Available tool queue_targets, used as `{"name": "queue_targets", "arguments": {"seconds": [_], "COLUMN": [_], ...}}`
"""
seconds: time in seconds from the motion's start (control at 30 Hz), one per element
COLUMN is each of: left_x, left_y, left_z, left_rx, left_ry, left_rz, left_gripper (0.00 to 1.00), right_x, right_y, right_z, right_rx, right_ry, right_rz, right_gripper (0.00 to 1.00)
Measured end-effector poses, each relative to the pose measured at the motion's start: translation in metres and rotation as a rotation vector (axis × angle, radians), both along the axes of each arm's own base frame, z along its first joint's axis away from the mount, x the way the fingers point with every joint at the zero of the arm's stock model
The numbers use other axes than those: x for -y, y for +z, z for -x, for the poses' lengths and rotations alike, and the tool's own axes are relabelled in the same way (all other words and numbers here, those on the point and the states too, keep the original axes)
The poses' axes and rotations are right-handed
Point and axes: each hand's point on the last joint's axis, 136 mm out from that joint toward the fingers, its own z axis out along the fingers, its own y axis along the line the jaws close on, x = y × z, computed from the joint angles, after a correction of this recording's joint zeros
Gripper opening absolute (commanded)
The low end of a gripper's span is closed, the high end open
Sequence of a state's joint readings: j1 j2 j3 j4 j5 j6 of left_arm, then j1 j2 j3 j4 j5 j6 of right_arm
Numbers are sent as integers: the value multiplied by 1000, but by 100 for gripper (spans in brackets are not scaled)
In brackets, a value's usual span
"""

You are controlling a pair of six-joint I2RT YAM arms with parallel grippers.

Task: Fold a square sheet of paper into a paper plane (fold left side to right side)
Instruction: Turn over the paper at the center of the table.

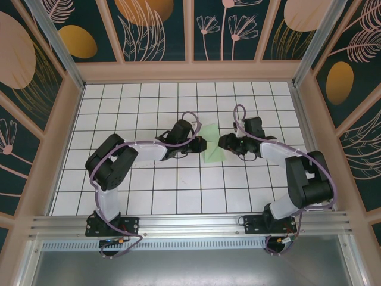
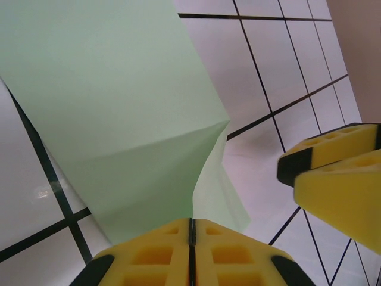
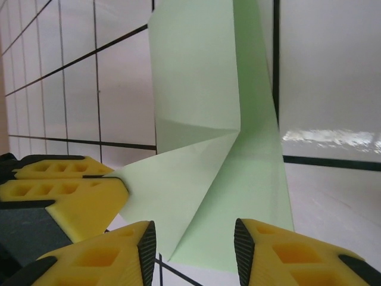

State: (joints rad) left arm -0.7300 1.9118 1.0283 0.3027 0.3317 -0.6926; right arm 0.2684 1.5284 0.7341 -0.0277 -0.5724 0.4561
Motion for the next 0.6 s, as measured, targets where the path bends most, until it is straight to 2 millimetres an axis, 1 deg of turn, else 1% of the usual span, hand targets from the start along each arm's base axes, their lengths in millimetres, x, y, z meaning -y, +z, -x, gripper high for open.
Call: {"name": "queue_targets", "arguments": {"seconds": [0.13, 0.4, 0.53, 0.6], "left_x": [0, -3, -4, -5], "left_y": [4, 2, 1, 1], "left_z": [-1, -2, -4, -5], "left_rx": [10, 16, 17, 17], "left_ry": [3, 18, 25, 27], "left_rz": [6, -4, -6, -7], "left_gripper": [11, 11, 12, 15], "right_x": [-8, -17, -22, -24], "right_y": [1, -18, -25, -28], "right_z": [-4, -4, -3, -3], "right_rx": [8, -50, -78, -88], "right_ry": [23, 46, 61, 65], "right_rz": [-54, -107, -136, -146], "right_gripper": [45, 44, 41, 39]}}
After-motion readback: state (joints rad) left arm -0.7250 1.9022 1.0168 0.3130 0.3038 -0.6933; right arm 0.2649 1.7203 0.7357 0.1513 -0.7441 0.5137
